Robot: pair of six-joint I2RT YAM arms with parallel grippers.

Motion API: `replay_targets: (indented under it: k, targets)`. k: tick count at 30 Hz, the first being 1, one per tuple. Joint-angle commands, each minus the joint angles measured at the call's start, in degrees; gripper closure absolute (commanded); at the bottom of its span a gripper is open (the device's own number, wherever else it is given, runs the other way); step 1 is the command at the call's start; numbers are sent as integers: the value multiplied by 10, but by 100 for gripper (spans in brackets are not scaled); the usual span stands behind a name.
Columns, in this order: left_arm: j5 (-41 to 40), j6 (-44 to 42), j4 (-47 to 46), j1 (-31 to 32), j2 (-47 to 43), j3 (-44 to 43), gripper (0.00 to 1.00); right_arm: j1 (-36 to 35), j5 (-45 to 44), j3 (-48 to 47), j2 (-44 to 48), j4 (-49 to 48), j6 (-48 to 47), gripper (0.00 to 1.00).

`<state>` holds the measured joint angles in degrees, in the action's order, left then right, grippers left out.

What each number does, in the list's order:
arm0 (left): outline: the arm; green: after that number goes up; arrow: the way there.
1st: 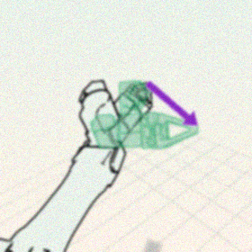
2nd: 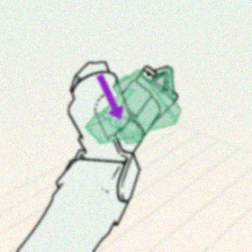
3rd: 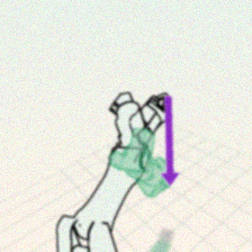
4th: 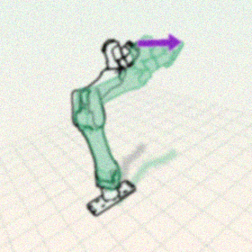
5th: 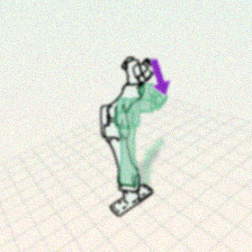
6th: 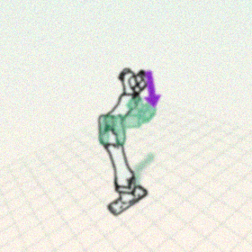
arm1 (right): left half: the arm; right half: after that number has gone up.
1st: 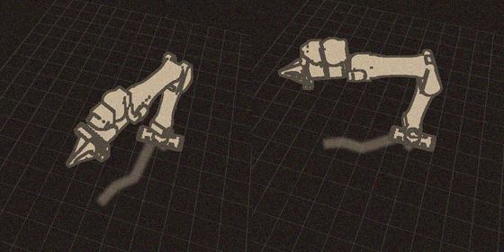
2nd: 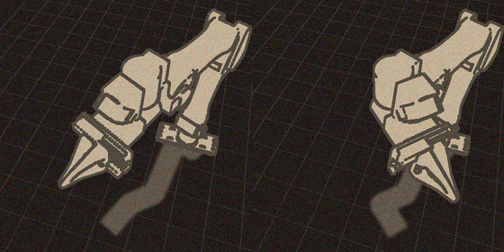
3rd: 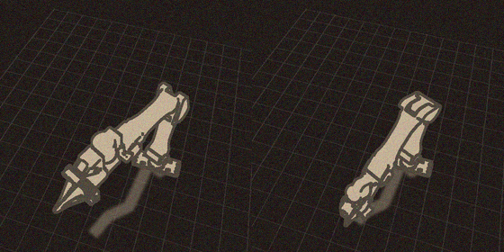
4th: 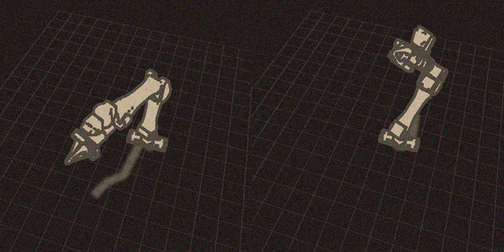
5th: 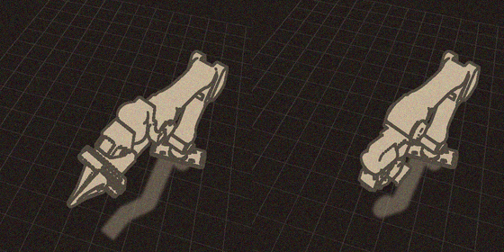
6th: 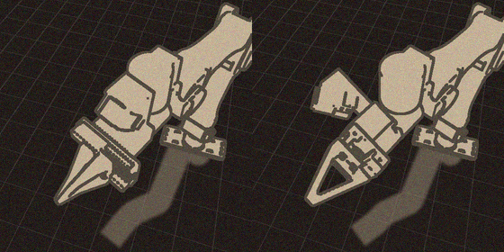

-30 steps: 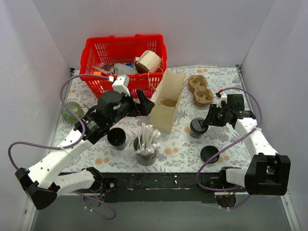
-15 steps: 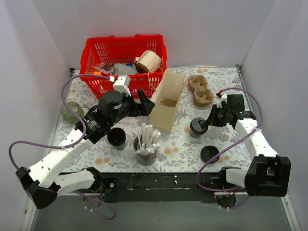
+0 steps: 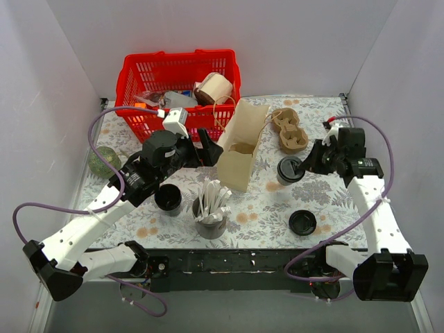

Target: Pack the takeout coffee

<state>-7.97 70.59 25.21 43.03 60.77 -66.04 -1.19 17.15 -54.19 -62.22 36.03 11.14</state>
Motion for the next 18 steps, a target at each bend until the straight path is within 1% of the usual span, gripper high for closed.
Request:
replay_targets:
  k: [1,4,5,6,8,9,12,13,15,16,18]
  targets:
    - [-30,0,-12,0,21,-36,2,1,-33,-128,30,38,33,99]
    - [-25,2,-10,-12,65,-63,2,1,-56,-187,30,55,44,99]
    - [-22,1,-8,-22,78,-70,2,2,-64,-229,28,58,47,99]
    - [-22,1,-8,-26,89,-75,2,1,-72,-249,24,58,51,99]
    - [-14,1,-6,-41,125,-98,2,2,-92,-301,19,42,64,99]
    - [4,2,-3,-44,138,-107,2,2,-95,-318,15,34,67,99]
    - [26,0,-7,-46,169,-119,2,2,-65,-373,-8,1,80,99]
    - [27,-4,-10,-47,173,-120,2,2,-34,-381,-15,-10,85,99]
    - [30,-6,-16,-47,182,-122,6,1,6,-409,-40,-49,87,99]
    - [33,-9,-24,-48,185,-122,14,1,43,-424,-53,-55,88,99]
    - [37,-19,-31,-49,193,-124,22,2,88,-450,-97,-69,90,99]
